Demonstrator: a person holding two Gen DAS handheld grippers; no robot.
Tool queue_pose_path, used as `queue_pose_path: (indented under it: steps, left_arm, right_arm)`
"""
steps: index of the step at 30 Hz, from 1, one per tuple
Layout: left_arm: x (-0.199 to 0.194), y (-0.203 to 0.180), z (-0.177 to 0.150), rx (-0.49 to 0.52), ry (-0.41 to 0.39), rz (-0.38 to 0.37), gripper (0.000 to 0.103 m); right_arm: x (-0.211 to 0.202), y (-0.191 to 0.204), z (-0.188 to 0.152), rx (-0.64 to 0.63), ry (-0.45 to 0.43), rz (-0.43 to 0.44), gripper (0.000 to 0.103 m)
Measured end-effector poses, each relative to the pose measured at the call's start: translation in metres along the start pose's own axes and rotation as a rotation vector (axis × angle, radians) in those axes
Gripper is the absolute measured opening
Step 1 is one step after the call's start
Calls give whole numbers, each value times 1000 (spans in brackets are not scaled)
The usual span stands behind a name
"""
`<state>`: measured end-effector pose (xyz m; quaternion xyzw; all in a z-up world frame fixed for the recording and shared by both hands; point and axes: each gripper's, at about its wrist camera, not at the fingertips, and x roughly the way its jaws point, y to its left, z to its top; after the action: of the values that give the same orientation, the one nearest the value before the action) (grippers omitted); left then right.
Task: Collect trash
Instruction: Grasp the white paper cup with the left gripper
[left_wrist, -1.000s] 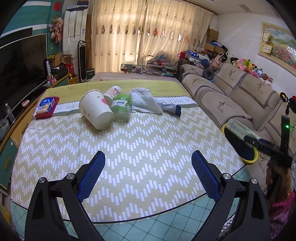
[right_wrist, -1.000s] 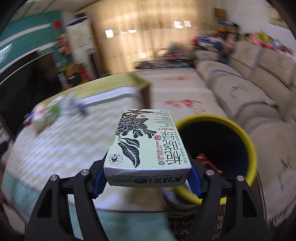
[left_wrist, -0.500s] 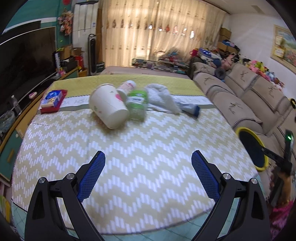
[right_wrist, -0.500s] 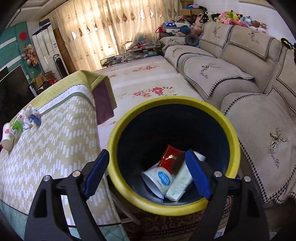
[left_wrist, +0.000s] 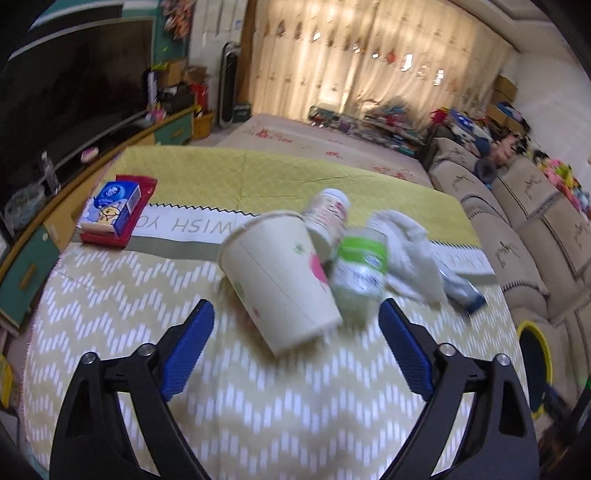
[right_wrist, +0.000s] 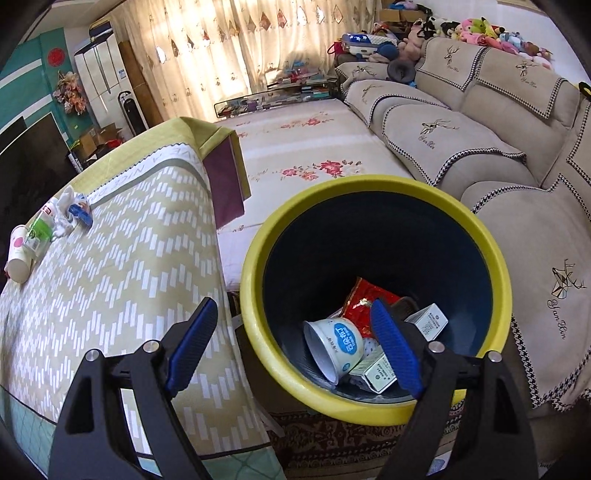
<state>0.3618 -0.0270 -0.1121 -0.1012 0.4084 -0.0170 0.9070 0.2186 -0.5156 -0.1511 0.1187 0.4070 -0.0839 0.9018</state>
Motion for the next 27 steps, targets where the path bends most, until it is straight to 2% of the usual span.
queue_pose_path:
  steps: [4, 11, 17, 21, 27]
  left_arm:
    - [30, 15, 20, -71, 64, 1, 79]
    - [64, 20, 34, -89, 119, 11, 77]
    - [72, 18, 40, -75, 128, 8, 77]
    - [81, 20, 35, -84, 187, -36, 73]
    - [73, 23, 29, -69, 161, -36, 65]
  right_arm:
    - [4, 3, 1, -4, 9, -1, 81]
    - [9, 3, 1, 0, 25, 1, 81]
    - [10, 5, 0, -3, 33, 11, 81]
    - [9, 7, 1, -8, 33, 21, 81]
    - [3, 10, -1, -14, 27, 27, 81]
